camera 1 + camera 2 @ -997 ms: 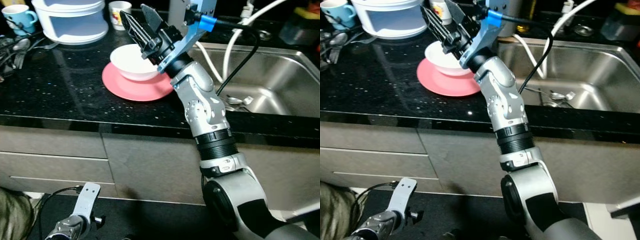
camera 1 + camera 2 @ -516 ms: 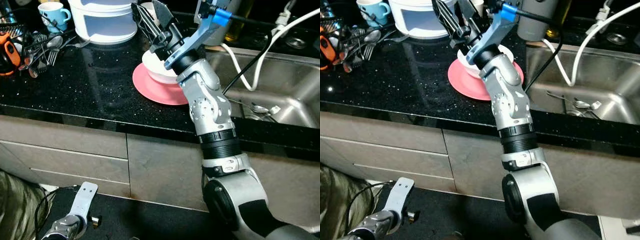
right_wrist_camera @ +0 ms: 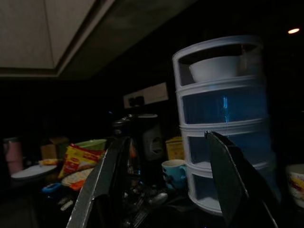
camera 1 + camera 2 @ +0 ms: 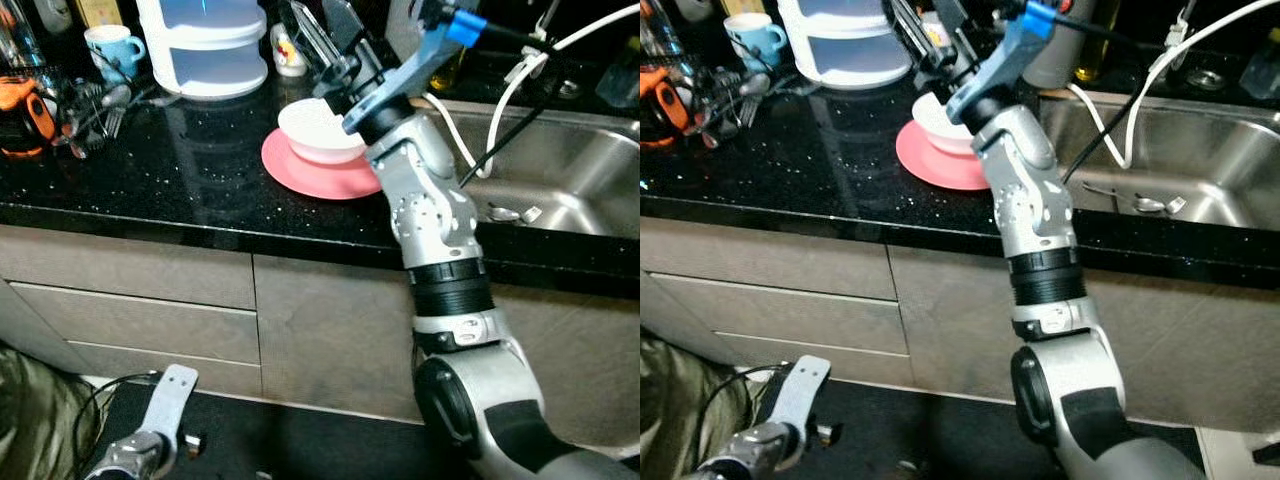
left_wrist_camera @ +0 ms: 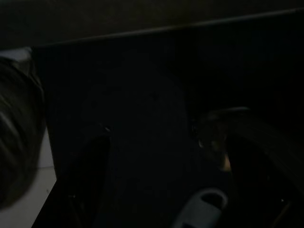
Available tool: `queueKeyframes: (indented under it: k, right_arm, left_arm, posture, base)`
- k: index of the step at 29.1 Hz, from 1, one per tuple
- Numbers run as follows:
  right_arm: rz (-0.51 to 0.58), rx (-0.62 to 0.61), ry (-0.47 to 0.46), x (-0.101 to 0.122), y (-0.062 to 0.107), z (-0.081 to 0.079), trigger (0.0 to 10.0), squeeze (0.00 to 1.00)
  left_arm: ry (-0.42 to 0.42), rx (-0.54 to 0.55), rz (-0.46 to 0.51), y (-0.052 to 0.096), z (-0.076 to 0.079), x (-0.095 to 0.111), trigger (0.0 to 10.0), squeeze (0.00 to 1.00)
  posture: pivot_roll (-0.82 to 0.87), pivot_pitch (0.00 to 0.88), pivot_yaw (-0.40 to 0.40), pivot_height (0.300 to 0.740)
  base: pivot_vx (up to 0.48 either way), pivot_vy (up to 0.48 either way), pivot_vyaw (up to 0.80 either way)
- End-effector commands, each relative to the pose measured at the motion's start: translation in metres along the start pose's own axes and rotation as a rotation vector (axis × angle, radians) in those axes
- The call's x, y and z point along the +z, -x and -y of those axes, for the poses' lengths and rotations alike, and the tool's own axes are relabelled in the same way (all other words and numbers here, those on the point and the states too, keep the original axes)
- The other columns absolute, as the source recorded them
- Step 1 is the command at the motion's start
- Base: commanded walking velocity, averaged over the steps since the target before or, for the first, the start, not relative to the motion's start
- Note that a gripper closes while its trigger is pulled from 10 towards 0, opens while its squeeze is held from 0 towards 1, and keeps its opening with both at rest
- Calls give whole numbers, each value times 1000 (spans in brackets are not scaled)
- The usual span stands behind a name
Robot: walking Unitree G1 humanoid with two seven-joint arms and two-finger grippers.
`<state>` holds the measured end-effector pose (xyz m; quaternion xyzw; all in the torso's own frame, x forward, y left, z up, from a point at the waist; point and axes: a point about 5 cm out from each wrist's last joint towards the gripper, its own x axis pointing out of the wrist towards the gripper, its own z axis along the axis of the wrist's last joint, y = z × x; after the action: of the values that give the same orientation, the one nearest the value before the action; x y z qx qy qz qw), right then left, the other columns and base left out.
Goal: Kitchen organization
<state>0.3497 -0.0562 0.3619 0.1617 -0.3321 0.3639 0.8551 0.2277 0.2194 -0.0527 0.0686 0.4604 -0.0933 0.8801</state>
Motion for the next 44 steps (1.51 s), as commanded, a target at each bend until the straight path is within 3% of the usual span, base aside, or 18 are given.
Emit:
queueKeyframes:
  k: [1,13,23,24,25,26,29,32,34,36,38,43,44]
  right_arm:
    - [-9,24,16,0,1,-4,10000,0]
    - [-26,2,34,-3,1,-3,10000,0]
    - [-68,-28,58,-11,2,0,10000,0]
    - [-103,-37,107,-16,4,1,10000,0]
    - [-186,-50,247,-26,7,5,10000,0]
    - [-224,-52,320,-31,9,8,10000,0]
    - [-333,-21,445,-42,14,12,10000,0]
    - [-361,102,389,-38,18,8,10000,0]
    - [-294,197,236,-28,21,-1,10000,0]
    - [-276,229,198,-25,22,-4,10000,0]
    - [-262,370,107,-22,34,-17,10000,0]
    - [-305,534,38,-27,53,-36,10000,0]
    - [-330,520,67,-32,53,-36,10000,0]
  left_arm:
    - [-5,-1,-9,0,1,-3,10000,0]
    - [-3,1,-7,0,1,-2,10000,0]
    - [-6,-3,-5,0,1,-3,10000,0]
    - [-3,-2,-5,0,1,-3,10000,0]
    - [1,0,-4,0,1,-3,10000,0]
    - [3,1,-4,0,1,-3,10000,0]
    - [5,2,-4,0,1,-4,10000,0]
    - [9,3,-4,0,2,-4,10000,0]
    - [11,3,-3,0,2,-4,10000,0]
    - [12,2,-3,0,2,-4,10000,0]
    - [12,2,-2,0,2,-4,10000,0]
    - [12,2,-3,0,1,-4,10000,0]
    - [11,1,-3,0,1,-4,10000,0]
  posture:
    - [60,118,-35,740]
    - [59,118,-37,740]
    - [60,104,-41,740]
    - [60,104,-41,740]
    - [61,101,-42,740]
    - [61,101,-42,740]
    - [61,103,-43,740]
    - [63,108,-47,740]
    - [60,112,-47,740]
    - [60,112,-47,740]
    - [58,117,-45,740]
    - [56,120,-41,740]
    - [55,122,-38,740]
  base:
    - [0,0,750]
    - [0,0,744]
    - [0,0,0]
    - [0,0,0]
    - [0,0,0]
    - [0,0,0]
    - [0,0,0]
    - [0,0,0]
    - [0,0,0]
    - [0,0,0]
    - [0,0,0]
    - [0,0,0]
    - [0,0,0]
